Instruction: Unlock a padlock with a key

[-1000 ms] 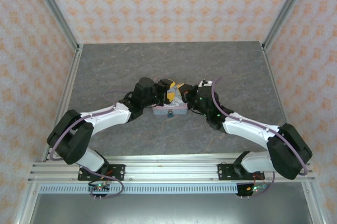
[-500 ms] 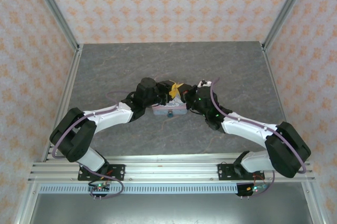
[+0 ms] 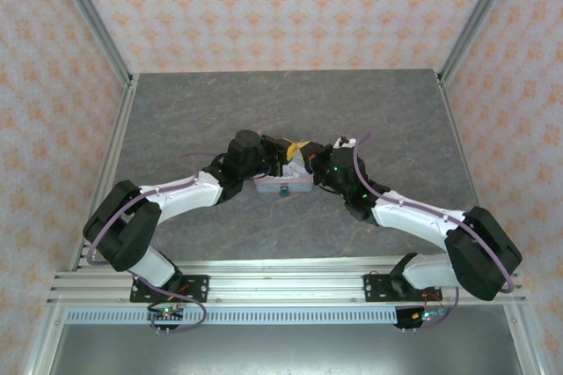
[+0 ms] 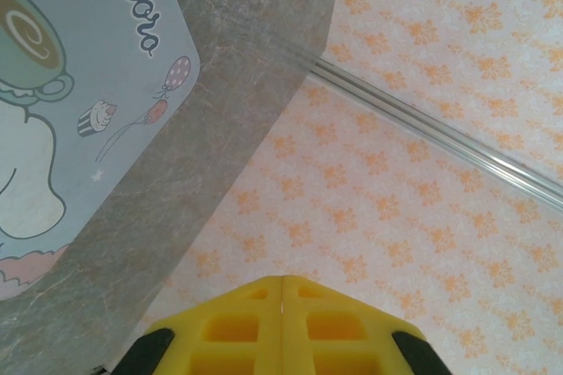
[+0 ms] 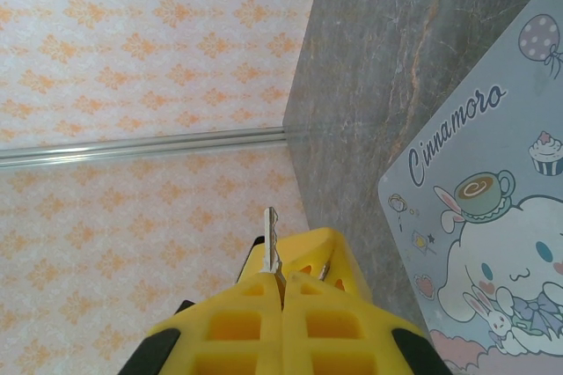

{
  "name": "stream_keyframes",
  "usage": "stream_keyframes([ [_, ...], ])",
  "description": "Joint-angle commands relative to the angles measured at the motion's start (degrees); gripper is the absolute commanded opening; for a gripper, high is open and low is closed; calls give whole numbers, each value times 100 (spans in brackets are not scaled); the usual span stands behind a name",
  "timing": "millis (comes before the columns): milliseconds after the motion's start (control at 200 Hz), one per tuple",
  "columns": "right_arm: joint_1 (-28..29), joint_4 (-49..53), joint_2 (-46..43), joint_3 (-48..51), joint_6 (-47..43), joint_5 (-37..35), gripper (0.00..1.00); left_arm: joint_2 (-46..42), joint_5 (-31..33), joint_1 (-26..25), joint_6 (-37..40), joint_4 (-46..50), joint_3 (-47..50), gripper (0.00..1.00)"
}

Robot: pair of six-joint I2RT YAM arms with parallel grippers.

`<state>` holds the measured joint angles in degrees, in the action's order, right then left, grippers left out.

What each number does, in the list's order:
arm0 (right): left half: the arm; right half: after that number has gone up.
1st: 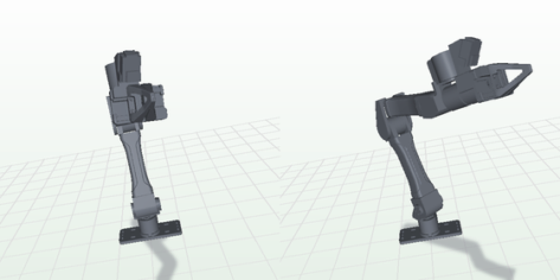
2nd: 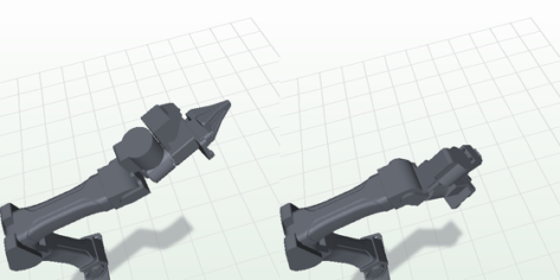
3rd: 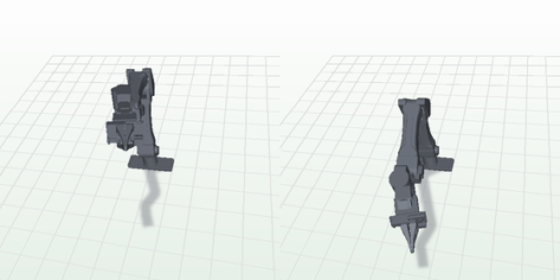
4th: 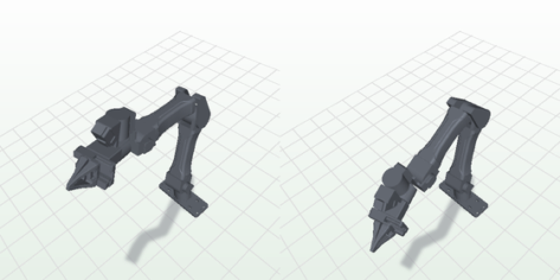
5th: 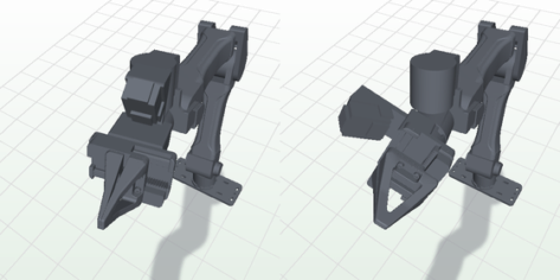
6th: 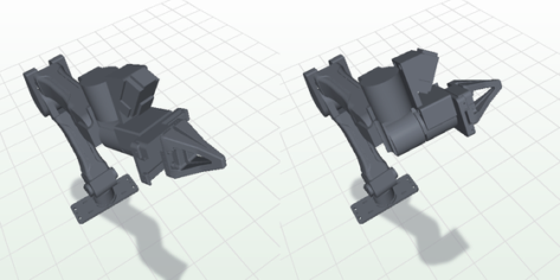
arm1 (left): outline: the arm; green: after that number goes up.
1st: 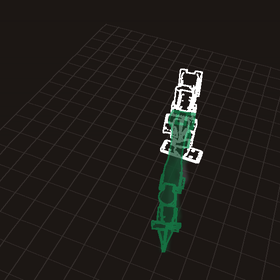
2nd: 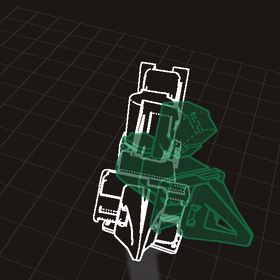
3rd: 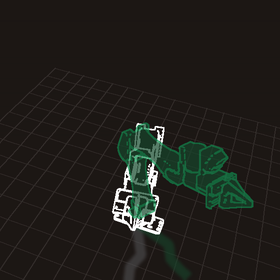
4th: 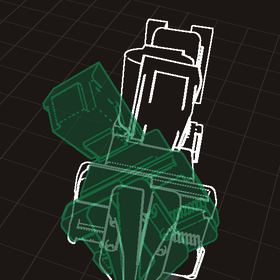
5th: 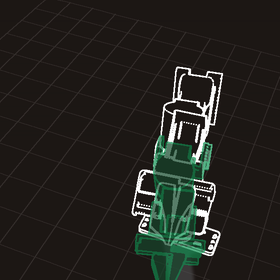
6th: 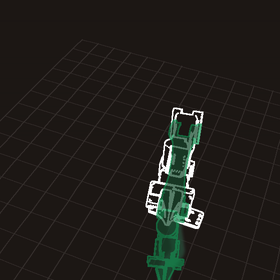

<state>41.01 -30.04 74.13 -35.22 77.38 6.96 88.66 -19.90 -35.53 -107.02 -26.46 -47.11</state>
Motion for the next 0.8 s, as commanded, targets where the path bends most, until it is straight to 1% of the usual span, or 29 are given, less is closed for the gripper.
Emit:
stream_keyframes([
  [0,32,-175,-113,43,21,-160,0,-11,119,-40,15,-132,10,0],
  [295,30,-142,-92,-9,21,-178,0,24,119,-42,59,-177,20,0],
  [385,30,-158,-28,-85,27,-138,0,44,85,-42,67,-186,-8,10],
  [500,35,-210,72,-206,40,-69,0,55,81,-42,65,-220,-17,18],
  [591,31,-239,152,-304,49,-21,0,76,59,-42,59,-254,-37,21],
  [796,38,-311,292,-449,84,60,0,107,58,-48,41,-315,-27,23],
])
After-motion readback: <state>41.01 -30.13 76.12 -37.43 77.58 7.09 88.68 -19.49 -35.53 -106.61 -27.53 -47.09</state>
